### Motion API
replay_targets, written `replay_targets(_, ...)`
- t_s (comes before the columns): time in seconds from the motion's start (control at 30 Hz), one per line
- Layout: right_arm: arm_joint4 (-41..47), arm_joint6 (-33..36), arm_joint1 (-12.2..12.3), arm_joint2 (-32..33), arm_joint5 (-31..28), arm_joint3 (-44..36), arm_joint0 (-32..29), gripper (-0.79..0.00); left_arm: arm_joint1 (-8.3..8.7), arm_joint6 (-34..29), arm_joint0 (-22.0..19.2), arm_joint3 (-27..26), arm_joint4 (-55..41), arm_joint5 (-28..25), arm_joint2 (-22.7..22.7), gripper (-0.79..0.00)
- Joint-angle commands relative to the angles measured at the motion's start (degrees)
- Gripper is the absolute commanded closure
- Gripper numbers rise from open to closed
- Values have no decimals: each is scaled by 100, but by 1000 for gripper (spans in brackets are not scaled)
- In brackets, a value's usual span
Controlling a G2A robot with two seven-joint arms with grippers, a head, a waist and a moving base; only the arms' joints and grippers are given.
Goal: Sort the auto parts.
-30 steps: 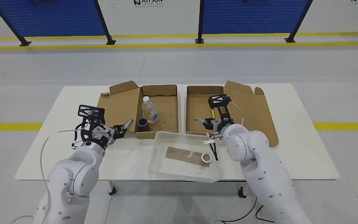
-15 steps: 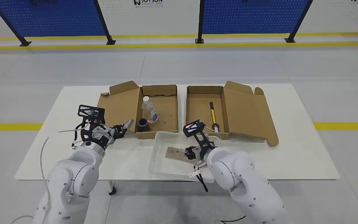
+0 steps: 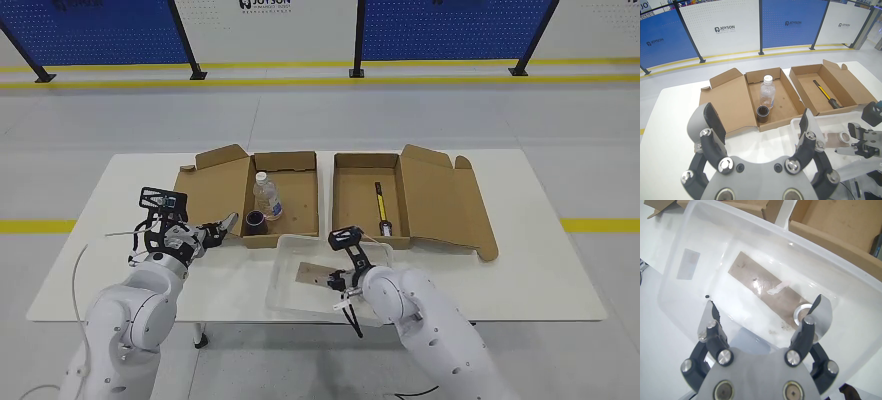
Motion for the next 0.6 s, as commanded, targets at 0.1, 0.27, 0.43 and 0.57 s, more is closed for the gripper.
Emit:
replay_targets(0.1,120,-12,-23,24,85,242,33,-785,0,0,0,0,0,0,0,-785)
replay_targets(0.27,123,11,-29,41,115,356,39,-785,0,0,0,0,0,0,0,-785)
replay_targets(0.43,160,-11,-31,68,141,409,-11,-785,0,0,0,0,0,0,0,-785)
replay_targets(0.57,248,-41,-37,93,128,451,-37,-785,0,0,0,0,0,0,0,-785)
